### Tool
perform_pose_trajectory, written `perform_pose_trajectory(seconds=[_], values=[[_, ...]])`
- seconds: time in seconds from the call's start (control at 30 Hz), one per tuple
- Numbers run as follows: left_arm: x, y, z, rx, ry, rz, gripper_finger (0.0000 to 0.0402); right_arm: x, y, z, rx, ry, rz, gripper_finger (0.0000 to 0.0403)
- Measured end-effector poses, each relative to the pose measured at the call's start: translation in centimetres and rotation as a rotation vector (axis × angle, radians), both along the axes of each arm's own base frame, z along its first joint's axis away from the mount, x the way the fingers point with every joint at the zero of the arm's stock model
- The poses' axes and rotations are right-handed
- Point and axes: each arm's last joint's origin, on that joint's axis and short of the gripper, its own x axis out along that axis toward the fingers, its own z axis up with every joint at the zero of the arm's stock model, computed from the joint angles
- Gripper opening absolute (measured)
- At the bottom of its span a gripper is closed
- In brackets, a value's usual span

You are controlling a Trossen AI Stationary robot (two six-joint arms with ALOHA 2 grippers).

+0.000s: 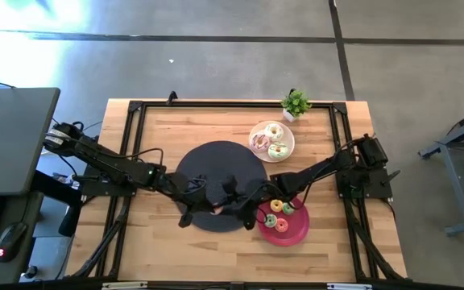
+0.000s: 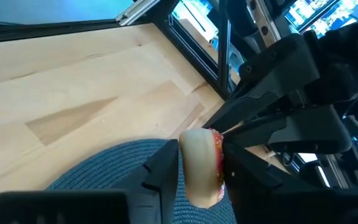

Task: Pick & Place donuts
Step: Put the small pink donut into the red plate

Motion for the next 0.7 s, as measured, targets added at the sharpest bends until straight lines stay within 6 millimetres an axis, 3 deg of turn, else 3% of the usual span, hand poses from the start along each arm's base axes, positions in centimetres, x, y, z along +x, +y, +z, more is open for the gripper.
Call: perform_pose_trajectory(seconds=[0.17,0.37,0.53,0.7], values=[[0.0,0.1,-0.1,-0.011,0.011,0.020,0.0021,0.0,-0.1,-0.1,-0.014,0.001,-0.035,0.0079],[-0.1,0.2,-0.3,0.010,0.029,0.060,0.0085,0.0,-0.2,-0.2,-0.024,0.008,-0.067,0.0048],[-0.1,0.4,-0.5,0.044,0.045,0.114,0.0134,-0.2,0.0,-0.4,-0.055,0.028,-0.201,0.0033],[-0.2,0.7,-0.5,0.082,0.056,0.174,0.0160,-1.3,1.4,-0.1,-0.175,0.046,-0.332,0.0027]])
